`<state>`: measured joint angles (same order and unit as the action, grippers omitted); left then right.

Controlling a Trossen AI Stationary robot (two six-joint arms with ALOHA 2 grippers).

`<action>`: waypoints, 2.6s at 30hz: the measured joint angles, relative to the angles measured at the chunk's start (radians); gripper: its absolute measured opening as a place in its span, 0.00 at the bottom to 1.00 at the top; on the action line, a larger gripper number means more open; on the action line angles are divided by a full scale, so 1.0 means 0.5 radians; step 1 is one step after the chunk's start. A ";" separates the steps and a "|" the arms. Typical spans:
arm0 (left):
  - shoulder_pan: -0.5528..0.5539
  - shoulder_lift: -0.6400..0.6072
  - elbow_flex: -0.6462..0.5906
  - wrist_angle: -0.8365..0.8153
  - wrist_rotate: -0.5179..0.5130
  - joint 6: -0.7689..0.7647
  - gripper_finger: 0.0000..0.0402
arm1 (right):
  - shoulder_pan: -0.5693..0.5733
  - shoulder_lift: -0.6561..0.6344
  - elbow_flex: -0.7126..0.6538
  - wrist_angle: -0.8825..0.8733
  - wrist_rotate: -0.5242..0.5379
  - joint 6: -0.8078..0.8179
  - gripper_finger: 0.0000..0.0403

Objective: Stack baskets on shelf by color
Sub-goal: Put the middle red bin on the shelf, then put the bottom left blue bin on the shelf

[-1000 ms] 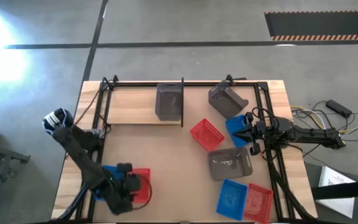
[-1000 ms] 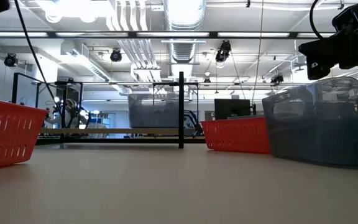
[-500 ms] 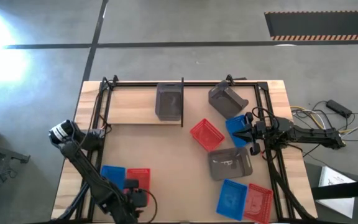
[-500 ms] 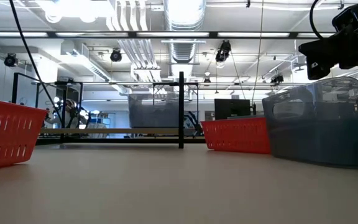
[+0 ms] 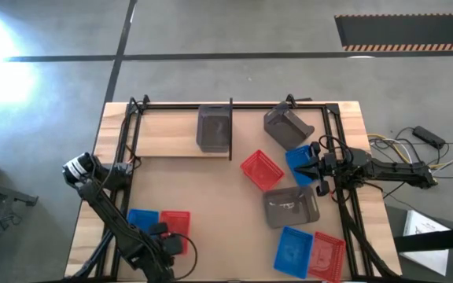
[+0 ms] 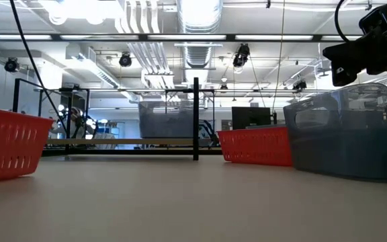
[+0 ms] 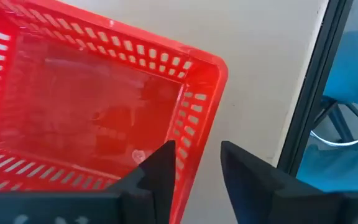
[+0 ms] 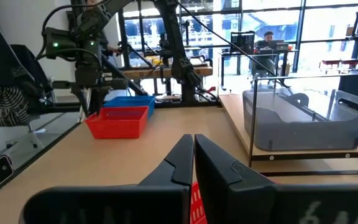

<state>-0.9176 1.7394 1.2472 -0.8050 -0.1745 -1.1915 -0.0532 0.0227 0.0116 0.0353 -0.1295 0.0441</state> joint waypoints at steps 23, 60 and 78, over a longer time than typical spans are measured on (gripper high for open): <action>0.133 -0.034 -0.154 0.017 -0.011 0.427 0.01 | 0.000 0.000 0.000 0.000 0.001 0.001 0.02; 2.520 -0.999 -0.807 0.100 -0.063 2.990 0.00 | 0.001 0.000 -0.001 0.000 0.001 0.001 0.02; 2.522 -0.930 -0.750 0.053 -0.058 3.075 0.29 | 0.000 0.000 0.000 0.000 0.000 0.000 0.02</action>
<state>0.3431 1.2744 0.8724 -0.7787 -0.2035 0.3458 -0.0531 0.0227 0.0116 0.0353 -0.1295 0.0443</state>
